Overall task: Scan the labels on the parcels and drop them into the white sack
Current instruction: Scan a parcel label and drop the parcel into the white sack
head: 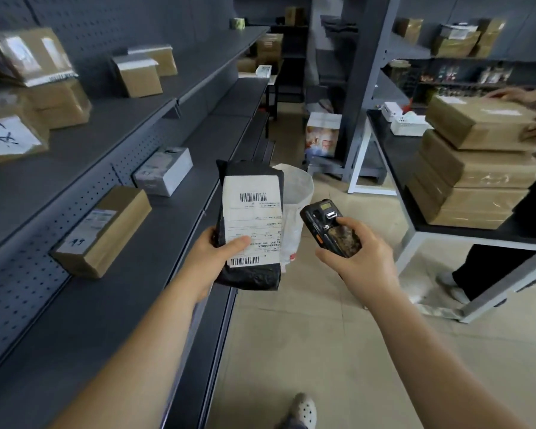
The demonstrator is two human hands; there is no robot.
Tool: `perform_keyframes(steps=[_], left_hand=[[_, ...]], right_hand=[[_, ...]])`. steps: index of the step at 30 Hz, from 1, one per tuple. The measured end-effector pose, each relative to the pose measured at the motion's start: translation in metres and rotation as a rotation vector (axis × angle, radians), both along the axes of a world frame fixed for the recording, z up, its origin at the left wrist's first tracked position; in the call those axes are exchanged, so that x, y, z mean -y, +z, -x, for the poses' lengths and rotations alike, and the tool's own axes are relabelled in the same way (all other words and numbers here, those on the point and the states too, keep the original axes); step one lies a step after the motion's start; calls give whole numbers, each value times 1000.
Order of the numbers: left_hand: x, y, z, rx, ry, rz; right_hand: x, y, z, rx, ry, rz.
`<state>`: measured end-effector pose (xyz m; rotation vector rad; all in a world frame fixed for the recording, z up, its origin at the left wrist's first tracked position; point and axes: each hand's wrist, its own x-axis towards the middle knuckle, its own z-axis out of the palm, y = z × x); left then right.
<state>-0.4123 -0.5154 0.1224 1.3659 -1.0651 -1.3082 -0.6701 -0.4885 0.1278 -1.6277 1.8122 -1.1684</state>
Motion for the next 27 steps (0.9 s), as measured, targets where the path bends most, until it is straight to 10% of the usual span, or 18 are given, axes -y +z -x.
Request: perform_keyframes(steps=[27], left_hand=[[475,-54,117,97,-95,-79]], right_hand=[[451,-59,119,-3,-86,-118]])
